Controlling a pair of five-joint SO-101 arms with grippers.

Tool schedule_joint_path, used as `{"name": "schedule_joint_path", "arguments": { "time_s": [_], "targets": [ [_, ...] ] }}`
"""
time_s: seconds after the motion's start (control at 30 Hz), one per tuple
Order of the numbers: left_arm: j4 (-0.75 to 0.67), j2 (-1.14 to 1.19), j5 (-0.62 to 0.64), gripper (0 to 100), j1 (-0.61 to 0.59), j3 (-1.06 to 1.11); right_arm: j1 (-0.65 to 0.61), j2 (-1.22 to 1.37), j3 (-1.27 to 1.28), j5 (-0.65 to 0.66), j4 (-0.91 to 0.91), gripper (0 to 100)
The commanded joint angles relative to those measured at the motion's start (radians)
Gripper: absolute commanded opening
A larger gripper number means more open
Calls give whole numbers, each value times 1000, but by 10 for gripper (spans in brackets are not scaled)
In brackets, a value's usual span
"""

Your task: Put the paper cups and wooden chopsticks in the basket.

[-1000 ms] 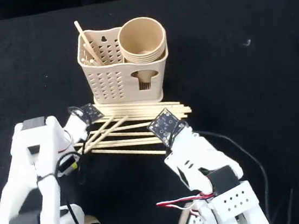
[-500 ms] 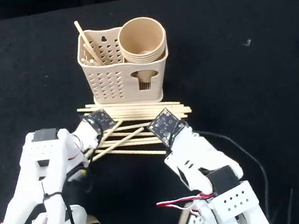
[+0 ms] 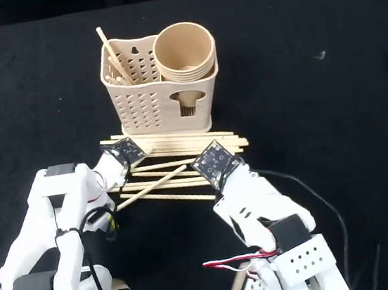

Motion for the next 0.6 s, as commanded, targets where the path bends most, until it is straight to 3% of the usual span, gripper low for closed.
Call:
{"name": "schedule_joint_path", "arguments": {
  "time_s": [0.0, 0.23, 0.57],
  "targets": [
    [61, 0, 11, 227, -33, -101, 14, -15, -2, -2, -20, 140],
    [190, 6, 11, 227, -44, -245, 14, -15, -2, -2, -20, 140],
    [98, 14, 3, 233, -35, -193, 15, -15, -2, -2, -20, 140]
  ]
}}
